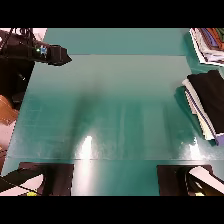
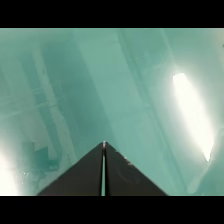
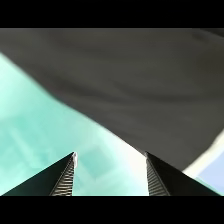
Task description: Fold the shirts.
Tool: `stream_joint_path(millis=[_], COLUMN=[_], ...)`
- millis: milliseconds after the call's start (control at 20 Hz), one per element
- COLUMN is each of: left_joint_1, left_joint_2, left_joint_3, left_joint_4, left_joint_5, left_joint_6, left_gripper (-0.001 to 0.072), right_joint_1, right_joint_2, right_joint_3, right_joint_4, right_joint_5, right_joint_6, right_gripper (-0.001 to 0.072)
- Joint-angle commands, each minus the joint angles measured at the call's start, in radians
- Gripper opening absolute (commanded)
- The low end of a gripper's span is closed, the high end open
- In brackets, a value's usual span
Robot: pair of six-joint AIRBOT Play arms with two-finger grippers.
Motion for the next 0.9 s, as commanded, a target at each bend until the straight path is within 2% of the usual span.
stream_joint_path(millis=[0,150,400,450,600,650,850], left_joint_1=[0.0,0.0,0.0,0.0,0.0,0.0,0.0], left_joint_2=[0.0,0.0,0.0,0.0,0.0,0.0,0.0], left_joint_3=[0.0,0.0,0.0,0.0,0.0,0.0,0.0], left_joint_4=[0.0,-0.001,0.0,0.0,0.0,0.0,0.0], left_joint_5=[0.012,0.003,0.034,0.035,0.035,0.035,0.035], left_joint_6=[0.003,0.002,0.002,0.003,0.002,0.002,0.002], left_gripper=[0.0027,0.0027,0.0027,0.0027,0.0027,0.0027,0.0027], right_joint_1=[0.11,0.37,0.782,0.852,1.011,1.049,1.112], right_joint_2=[0.009,0.009,0.008,0.008,0.008,0.008,0.008], right_joint_3=[0.062,0.138,0.161,0.161,0.161,0.161,0.161], right_joint_4=[0.158,0.162,0.103,0.067,-0.044,-0.072,-0.092], right_joint_5=[-0.037,-0.098,-0.303,-0.336,-0.389,-0.395,-0.399], right_joint_6=[-0.003,-0.003,-0.003,-0.004,-0.004,-0.004,-0.004], right_gripper=[0.0507,0.0506,0.0499,0.0425,0.0078,0.0019,0.0019])
